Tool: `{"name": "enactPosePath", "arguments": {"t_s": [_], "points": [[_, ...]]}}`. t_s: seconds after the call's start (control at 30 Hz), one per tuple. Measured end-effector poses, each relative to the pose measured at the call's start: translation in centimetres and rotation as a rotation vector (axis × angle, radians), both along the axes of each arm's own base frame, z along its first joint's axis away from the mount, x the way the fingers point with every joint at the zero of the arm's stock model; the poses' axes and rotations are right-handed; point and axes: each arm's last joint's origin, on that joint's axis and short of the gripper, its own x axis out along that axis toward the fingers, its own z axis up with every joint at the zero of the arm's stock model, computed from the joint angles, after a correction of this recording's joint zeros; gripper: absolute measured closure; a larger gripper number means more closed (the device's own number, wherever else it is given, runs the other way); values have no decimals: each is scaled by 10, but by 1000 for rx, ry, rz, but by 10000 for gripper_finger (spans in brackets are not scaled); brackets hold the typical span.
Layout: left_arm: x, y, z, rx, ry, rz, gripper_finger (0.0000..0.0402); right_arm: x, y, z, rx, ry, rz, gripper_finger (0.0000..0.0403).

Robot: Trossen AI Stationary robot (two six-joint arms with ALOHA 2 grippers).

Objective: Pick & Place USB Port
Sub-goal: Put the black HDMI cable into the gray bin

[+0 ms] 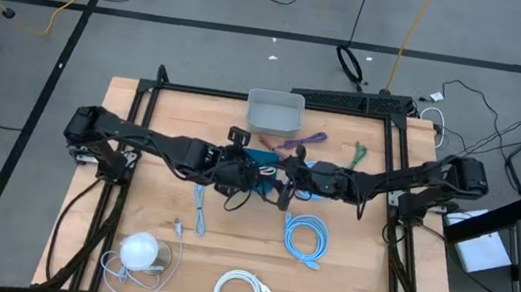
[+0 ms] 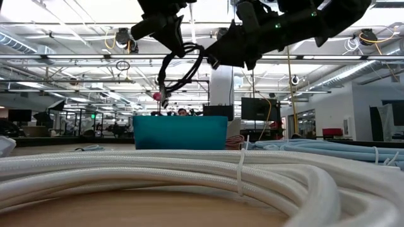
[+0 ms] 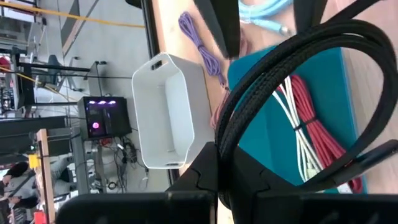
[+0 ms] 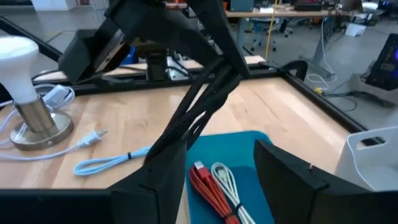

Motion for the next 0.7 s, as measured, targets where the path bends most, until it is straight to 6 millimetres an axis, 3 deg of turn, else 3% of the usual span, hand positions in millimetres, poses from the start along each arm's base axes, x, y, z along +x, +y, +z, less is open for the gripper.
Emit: {"name": "enactPosePath", "arguments": {"t_s": [0.27, 0.7], "points": [[-3, 2, -2, 52, 23, 40, 393, 0, 2, 0, 55, 3, 43, 214], [1, -14, 1, 43, -22, -26, 393, 1, 0, 6, 58, -58, 44, 212]]}}
